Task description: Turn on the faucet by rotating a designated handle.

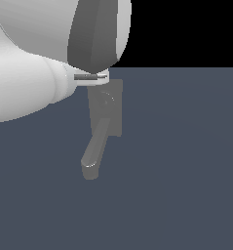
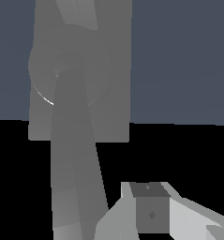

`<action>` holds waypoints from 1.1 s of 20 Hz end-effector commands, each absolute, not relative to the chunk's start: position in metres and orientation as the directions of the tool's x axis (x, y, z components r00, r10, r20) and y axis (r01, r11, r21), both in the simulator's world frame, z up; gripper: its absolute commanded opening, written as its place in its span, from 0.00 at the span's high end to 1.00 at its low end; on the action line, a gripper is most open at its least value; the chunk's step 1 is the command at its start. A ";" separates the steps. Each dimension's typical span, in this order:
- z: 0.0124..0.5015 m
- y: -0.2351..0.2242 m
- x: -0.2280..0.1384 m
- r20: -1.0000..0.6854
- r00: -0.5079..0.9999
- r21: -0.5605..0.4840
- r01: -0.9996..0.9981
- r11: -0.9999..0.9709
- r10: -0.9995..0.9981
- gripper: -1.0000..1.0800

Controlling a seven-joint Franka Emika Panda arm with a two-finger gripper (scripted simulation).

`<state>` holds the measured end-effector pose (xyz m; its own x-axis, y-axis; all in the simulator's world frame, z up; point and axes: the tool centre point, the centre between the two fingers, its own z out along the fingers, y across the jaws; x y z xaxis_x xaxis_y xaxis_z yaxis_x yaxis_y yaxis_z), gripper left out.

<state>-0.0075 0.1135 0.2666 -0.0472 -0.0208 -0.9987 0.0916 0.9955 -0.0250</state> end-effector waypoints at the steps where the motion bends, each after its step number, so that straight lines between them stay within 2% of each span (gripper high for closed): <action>1: 0.277 0.108 -0.004 -0.999 -0.028 -0.024 0.095 0.995 -0.022 1.00; 18: 0.304 0.048 -0.005 -1.000 -0.003 -0.019 0.093 0.995 -0.019 1.00; 19: 0.304 0.048 -0.005 -1.000 -0.003 -0.019 0.093 0.995 -0.019 1.00; 20: 0.282 0.060 -0.013 -0.999 -0.047 -0.025 0.079 0.997 -0.022 1.00; 22: 0.283 0.052 -0.013 -0.999 -0.042 -0.025 0.080 0.996 -0.021 1.00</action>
<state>-0.0143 0.0627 0.2837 -0.0425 -0.0231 -0.9988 0.0655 0.9975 -0.0258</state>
